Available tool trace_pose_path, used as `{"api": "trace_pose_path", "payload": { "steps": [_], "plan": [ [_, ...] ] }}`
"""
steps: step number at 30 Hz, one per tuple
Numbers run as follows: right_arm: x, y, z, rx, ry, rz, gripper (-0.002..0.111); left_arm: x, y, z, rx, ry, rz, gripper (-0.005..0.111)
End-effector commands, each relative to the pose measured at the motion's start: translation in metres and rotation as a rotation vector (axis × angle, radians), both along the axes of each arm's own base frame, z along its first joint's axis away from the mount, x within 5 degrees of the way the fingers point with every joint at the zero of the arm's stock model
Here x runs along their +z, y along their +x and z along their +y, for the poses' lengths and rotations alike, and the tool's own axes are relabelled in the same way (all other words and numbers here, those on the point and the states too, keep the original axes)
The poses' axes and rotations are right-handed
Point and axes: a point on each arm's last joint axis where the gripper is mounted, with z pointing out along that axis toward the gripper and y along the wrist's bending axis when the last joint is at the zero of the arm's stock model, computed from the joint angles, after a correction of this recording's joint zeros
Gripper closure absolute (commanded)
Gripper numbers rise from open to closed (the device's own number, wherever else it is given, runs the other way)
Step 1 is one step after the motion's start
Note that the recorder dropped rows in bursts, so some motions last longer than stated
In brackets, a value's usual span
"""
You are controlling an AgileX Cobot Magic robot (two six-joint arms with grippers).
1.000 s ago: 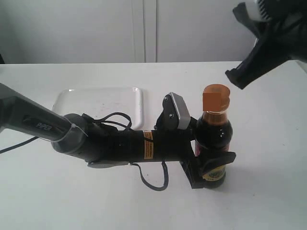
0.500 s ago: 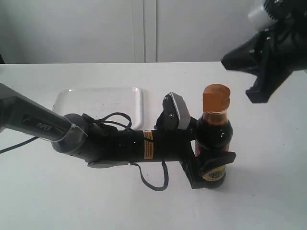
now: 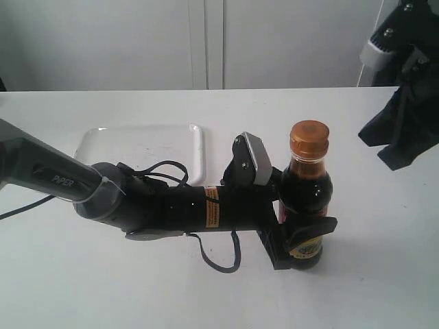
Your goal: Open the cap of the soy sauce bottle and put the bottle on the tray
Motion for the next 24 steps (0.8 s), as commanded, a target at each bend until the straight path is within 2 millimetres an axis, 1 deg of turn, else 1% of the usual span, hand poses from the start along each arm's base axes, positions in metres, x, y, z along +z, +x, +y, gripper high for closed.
{"api": "trace_pose_path", "payload": {
  "steps": [1, 5, 9, 14, 24],
  "plan": [
    [0.007, -0.006, 0.009, 0.009, 0.031, 0.005, 0.108, -0.009, -0.002, 0.001, 0.002, 0.066, 0.010, 0.107],
    [0.008, -0.008, 0.016, -0.001, 0.090, 0.024, 0.108, -0.009, -0.002, 0.001, 0.002, 0.066, 0.010, 0.107],
    [0.009, -0.007, 0.016, -0.044, 0.121, 0.042, 0.108, -0.009, -0.002, 0.001, 0.002, 0.066, 0.010, 0.107],
    [0.012, -0.008, 0.021, -0.064, 0.211, 0.062, 0.108, -0.009, -0.002, 0.001, 0.002, 0.066, 0.010, 0.107],
    [0.013, -0.010, 0.025, -0.068, 0.270, 0.100, 0.108, -0.009, -0.002, 0.001, 0.002, 0.066, 0.008, 0.107]
  ]
}}
